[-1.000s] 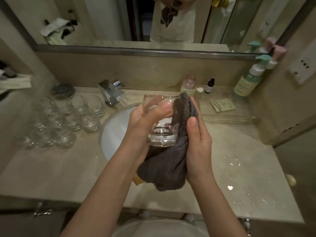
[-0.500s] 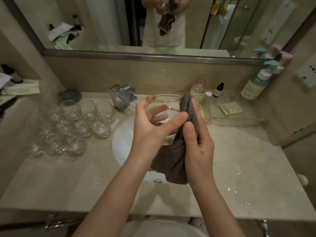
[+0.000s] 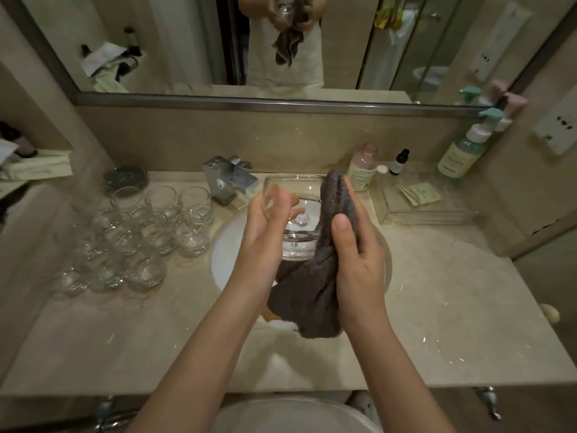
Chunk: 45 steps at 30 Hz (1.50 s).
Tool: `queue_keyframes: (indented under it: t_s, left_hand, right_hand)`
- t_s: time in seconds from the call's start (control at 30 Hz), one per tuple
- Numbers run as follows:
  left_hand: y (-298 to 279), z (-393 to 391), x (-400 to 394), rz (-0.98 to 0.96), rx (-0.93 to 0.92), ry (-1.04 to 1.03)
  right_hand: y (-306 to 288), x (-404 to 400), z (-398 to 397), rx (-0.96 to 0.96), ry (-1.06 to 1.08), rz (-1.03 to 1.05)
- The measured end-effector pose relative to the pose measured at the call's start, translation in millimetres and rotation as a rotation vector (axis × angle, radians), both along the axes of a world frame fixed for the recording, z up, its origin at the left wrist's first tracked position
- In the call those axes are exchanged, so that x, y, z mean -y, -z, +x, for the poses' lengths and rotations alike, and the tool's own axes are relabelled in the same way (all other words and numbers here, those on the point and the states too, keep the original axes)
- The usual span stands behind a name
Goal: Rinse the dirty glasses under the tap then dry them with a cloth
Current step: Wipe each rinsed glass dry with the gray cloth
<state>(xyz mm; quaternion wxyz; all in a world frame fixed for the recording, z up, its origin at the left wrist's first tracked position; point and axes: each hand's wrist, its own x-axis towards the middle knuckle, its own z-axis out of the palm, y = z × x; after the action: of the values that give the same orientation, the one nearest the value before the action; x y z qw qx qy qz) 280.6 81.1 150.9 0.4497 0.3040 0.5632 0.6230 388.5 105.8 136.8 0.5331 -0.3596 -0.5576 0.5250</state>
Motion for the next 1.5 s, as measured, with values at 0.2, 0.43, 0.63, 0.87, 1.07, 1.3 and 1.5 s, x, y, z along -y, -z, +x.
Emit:
queue_keyframes:
  t_s: [0.2,0.43,0.63,0.87,1.07,1.3,1.5]
  left_hand:
    - [1.3,-10.9,7.9,0.030,0.283,0.188]
    - [15.3,-11.7,17.0,-0.014,0.065,0.222]
    - [21.0,-21.2,27.8,0.045,0.048,0.265]
    - [7.7,-35.5,31.9,0.089,-0.150,0.442]
    - [-17.9,-42.7,26.8,0.028,-0.331,0.724]
    - [-2.1,-28.1,28.0,-0.047,-0.084,0.848]
    - [15.0,-14.8,37.6,-0.097,-0.056,0.848]
  right_hand:
    - [2.5,9.4,-3.9,-0.042,0.018,-0.040]
    - [6.5,20.8,2.0,-0.059,0.057,-0.156]
    - [13.0,25.6,21.5,-0.018,0.089,-0.145]
    - [-10.1,13.5,58.0,0.133,-0.197,-0.097]
    - [-29.9,10.4,85.3,0.365,-0.469,-0.103]
    - [-41.4,5.6,81.4,0.505,-0.851,-0.183]
    - [-37.2,4.5,89.0,0.568,-1.034,-0.239]
